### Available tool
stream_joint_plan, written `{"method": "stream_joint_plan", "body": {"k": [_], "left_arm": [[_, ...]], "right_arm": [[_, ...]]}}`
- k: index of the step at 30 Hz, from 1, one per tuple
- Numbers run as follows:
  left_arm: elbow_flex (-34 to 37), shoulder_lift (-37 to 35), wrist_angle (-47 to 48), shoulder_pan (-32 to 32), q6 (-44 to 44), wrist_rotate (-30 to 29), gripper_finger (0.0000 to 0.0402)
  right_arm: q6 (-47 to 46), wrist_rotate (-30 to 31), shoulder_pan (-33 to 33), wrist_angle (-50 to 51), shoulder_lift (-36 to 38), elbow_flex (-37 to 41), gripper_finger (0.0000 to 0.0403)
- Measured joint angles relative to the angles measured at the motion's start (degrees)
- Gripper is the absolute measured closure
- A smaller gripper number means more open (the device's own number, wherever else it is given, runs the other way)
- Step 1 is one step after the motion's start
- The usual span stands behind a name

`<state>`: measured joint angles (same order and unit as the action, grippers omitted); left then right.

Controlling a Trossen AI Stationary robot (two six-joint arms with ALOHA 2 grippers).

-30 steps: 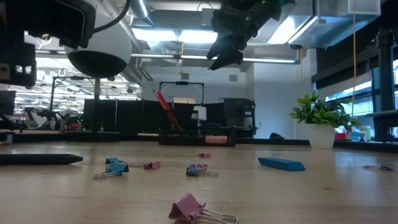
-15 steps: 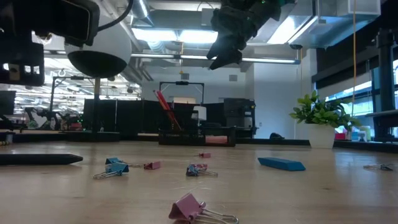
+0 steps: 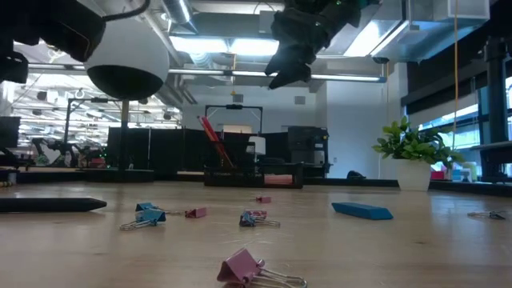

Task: Pick and place office supplies into organizer
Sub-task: Put the black pen into the black desk organizer

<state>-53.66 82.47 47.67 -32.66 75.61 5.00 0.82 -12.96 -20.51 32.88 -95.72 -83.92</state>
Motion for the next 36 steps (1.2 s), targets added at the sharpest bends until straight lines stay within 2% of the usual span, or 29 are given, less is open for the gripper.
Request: {"method": "stream_joint_plan", "body": {"k": [8, 16, 36], "left_arm": [[-3.6, 8.0, -1.5, -0.3, -7.1, 6.6, 0.0222], [-3.6, 9.2, -2.7, -0.8, -1.0, 6.7, 0.0222], [-3.6, 10.8, -2.1, -1.2, -6.6, 6.5, 0.0222]], "right_arm": [[-5.5, 0.0, 0.0, -2.4, 0.0, 0.0, 0.0131], [-9.8, 0.0, 0.0, -2.8, 0.0, 0.0, 0.0131], [-11.1, -0.1, 0.0, -2.7, 0.0, 0.0, 0.0131]]}}
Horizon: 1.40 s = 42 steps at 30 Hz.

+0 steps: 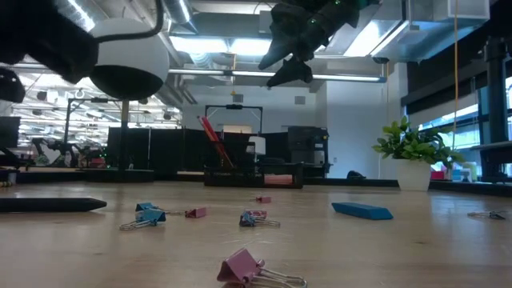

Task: Pick and place office supplies into organizer
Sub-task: Put the black pen into the black desk organizer

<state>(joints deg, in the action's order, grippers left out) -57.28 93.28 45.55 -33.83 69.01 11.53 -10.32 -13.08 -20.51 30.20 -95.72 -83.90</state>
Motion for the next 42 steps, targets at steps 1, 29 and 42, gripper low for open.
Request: {"method": "stream_joint_plan", "body": {"k": [1, 29, 42], "left_arm": [[0.0, 0.6, 0.2, -0.1, 0.0, 0.0, 0.0222], [0.0, 8.3, 1.1, -0.8, -1.7, -2.3, 0.0269], [0.0, 8.3, 0.9, -0.6, -1.3, -2.8, 0.0309]], "right_arm": [[0.0, 0.0, 0.0, 0.0, 0.0, 0.0, 0.0131], [0.1, 0.1, 0.0, -0.2, 0.0, 0.1, 0.0131], [0.1, 0.1, 0.0, -0.2, 0.0, 0.1, 0.0131]]}}
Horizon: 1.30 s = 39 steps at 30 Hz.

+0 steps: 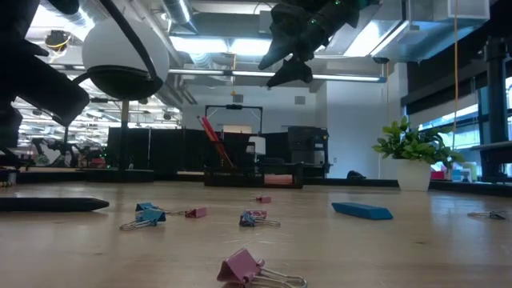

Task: Pick and place office supplies into organizer
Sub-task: Put the black pen into the black desk organizer

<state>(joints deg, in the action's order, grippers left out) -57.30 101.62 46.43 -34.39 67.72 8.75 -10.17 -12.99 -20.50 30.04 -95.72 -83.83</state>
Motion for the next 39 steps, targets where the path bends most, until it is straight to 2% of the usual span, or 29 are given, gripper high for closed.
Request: {"method": "stream_joint_plan", "body": {"k": [10, 18, 36, 39], "left_arm": [[0.0, 0.0, -0.1, 0.0, 0.1, -0.1, 0.0348], [0.0, -0.5, 0.1, 0.0, 0.1, -0.6, 0.0356], [0.2, -11.2, 2.0, 1.2, 0.1, -5.0, 0.0373], [0.1, -13.4, 2.0, 1.9, -1.1, -5.1, 0.0372]], "right_arm": [[0.0, 0.0, 0.0, 0.0, 0.0, 0.0, 0.0131], [-0.1, 0.0, 0.0, 0.0, 0.0, 0.0, 0.0131], [-3.4, -0.3, 0.1, 0.0, 0.0, 0.0, 0.0131], [-3.1, -3.7, 0.7, -0.3, 0.0, 0.0, 0.0131]]}}
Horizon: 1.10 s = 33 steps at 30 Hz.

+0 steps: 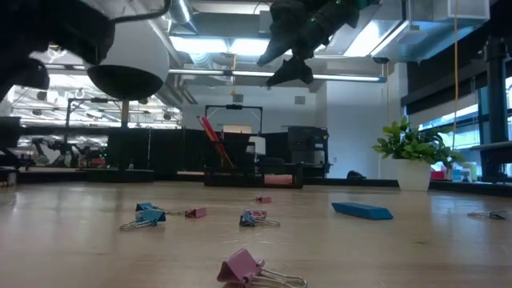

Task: Pick and place office supplies into organizer
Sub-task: Put the black pen into the black desk organizer

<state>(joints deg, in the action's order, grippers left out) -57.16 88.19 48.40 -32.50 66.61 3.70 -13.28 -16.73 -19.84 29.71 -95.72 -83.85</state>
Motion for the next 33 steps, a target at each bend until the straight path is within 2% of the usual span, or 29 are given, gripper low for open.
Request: {"method": "stream_joint_plan", "body": {"k": [3, 6, 8, 12, 16, 20, 26, 31, 33], "left_arm": [[0.0, -2.4, -0.2, 1.2, -1.2, 0.0, 0.0373], [0.0, -5.1, -0.4, 3.0, -2.5, -0.5, 0.0373], [0.0, -6.8, -0.6, 4.3, -2.8, -1.0, 0.0372], [0.0, -10.0, -1.2, 7.6, -2.9, -1.8, 0.037], [0.0, -12.4, -2.5, 11.0, -3.5, -1.9, 0.037], [-0.1, -14.0, -6.7, 14.2, -6.4, -1.8, 0.0369], [-0.1, -14.8, -14.4, 18.9, -8.0, 0.3, 0.0369], [-0.1, -14.8, -19.4, 22.3, -7.2, 1.8, 0.0369], [-0.1, -14.8, -21.6, 23.8, -5.7, 1.8, 0.0368]], "right_arm": [[10.3, -6.0, 2.5, -0.7, 0.0, 0.0, 0.0131], [19.6, -4.4, 6.8, 0.1, 0.0, -1.3, 0.0131], [25.6, 2.0, 10.1, 1.1, 0.0, -2.7, 0.0131], [36.1, 19.5, 17.6, 3.5, 0.0, -4.8, 0.0131], [40.8, 32.5, 24.6, 1.5, 0.0, -5.6, 0.0131], [45.2, 37.4, 28.9, 0.5, 0.0, -5.6, 0.0131], [43.1, 41.1, 32.4, -0.4, -2.0, -5.6, 0.0131], [54.2, 53.2, 35.6, -0.4, -3.1, -5.6, 0.0131], [57.6, 55.4, 36.8, 0.1, -3.1, -5.6, 0.0131]]}}
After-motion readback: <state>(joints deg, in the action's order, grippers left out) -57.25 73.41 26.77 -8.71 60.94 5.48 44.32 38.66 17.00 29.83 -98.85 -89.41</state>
